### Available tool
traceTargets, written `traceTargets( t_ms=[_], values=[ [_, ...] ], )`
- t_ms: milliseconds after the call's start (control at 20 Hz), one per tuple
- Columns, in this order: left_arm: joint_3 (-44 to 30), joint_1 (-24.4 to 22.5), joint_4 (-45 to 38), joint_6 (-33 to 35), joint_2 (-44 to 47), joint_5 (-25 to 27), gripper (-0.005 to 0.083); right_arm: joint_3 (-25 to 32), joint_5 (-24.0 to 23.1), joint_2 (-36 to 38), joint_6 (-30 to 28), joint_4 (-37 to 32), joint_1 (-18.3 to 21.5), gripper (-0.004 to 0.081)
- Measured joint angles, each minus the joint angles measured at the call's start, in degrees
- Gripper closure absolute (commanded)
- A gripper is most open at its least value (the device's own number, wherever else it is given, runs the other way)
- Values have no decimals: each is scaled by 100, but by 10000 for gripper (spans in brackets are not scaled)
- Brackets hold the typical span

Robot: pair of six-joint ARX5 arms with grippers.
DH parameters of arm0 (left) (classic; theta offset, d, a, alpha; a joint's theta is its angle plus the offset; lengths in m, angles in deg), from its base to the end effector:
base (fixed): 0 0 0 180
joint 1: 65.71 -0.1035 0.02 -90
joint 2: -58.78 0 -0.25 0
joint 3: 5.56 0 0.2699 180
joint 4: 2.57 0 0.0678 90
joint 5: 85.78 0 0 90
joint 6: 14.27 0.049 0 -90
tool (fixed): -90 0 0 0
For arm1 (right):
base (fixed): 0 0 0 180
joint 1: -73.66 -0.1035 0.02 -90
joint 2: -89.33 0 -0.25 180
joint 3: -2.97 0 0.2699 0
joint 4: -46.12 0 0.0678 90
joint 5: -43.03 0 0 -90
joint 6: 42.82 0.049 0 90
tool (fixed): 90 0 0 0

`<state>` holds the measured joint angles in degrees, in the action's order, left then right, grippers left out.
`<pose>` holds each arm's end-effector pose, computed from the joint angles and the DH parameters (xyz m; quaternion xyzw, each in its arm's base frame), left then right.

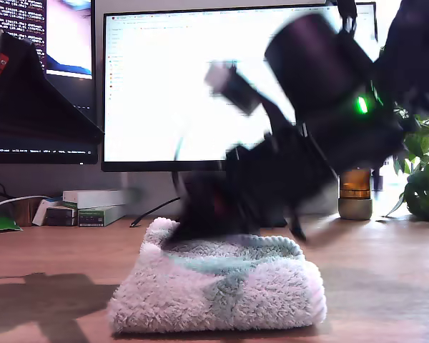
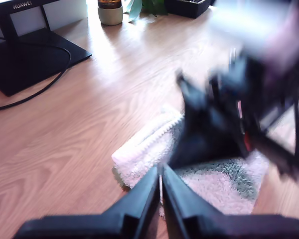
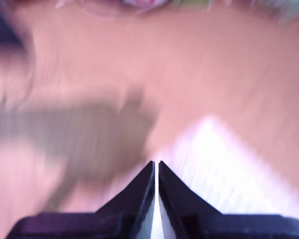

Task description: Fold the tea towel to a neat square and place it to the right

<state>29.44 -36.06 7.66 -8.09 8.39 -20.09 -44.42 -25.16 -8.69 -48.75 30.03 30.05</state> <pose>0.1832 -0.1275 0.1758 0.0572 0.1973 -0.4537 0.8672 0.2187 0.2335 0.0782 -0.0976 0.2644 0.5304 0.7995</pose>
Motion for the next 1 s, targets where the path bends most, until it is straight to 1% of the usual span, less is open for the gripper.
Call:
traceTargets(
  t_ms=[200, 350, 400, 550, 600, 700, 800, 1000],
  values=[
    [0, 0, 0, 0, 0, 2, 792, 7, 852, -44, -149, 55, 251, 782],
    [0, 0, -2, 0, 0, 0, 792, -350, 1058, -44, -162, 586, 450, 782],
    [0, 0, -2, 0, 0, 0, 792, -529, 1069, -44, -337, 852, 522, 782],
    [0, 0, 0, 0, 0, 0, 792, -1097, 1060, -44, -1130, 2208, 684, 782],
    [0, 0, 0, 0, 0, 0, 792, -1196, 1058, -44, -1390, 2599, 702, 782],
    [0, 0, -2, 0, 0, 0, 792, -1213, 1040, -44, -1788, 3086, 717, 782],
    [0, 0, -2, 0, 0, 0, 792, -1211, 1021, -44, -1965, 3289, 715, 782],
    [0, 0, -2, 0, 0, 0, 792, -1222, 1019, -160, -1958, 3250, 715, 783]
  ],
)
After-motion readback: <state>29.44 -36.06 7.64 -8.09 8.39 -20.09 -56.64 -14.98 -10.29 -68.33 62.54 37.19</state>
